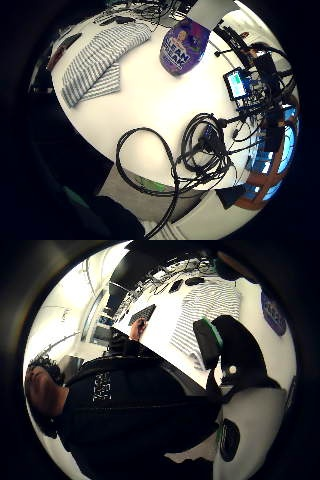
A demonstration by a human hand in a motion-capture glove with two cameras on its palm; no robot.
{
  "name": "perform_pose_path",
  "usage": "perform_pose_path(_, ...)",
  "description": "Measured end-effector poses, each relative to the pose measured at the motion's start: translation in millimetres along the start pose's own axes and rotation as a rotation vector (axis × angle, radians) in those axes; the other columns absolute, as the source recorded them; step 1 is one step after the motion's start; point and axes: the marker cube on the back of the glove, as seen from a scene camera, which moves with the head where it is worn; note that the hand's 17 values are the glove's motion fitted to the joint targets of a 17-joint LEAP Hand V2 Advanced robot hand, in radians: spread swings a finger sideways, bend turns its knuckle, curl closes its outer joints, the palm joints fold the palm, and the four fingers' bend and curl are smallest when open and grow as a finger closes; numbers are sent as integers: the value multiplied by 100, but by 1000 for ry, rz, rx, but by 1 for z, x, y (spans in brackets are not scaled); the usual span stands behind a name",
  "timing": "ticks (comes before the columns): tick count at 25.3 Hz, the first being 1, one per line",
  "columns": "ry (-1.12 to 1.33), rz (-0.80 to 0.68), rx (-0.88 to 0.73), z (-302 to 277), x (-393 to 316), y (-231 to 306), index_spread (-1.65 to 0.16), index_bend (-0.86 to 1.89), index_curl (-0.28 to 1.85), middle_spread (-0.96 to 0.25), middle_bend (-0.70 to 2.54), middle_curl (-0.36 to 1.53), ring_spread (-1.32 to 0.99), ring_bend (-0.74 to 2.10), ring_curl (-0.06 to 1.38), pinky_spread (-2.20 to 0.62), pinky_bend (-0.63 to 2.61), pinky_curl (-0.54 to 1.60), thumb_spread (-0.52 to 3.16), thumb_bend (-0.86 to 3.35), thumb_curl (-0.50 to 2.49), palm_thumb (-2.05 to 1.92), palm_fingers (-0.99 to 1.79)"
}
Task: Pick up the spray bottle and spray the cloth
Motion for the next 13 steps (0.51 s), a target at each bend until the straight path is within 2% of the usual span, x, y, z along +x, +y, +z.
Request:
perform_pose_path(7,18,80,33,-2,16,-6,-38,16,31,-7,19,28,-12,34,28,13,25,19,138,30,23,54,48)
perform_pose_path(13,16,229,109,-9,43,-23,-36,16,32,-6,20,30,-11,35,29,12,23,19,138,28,24,56,55)
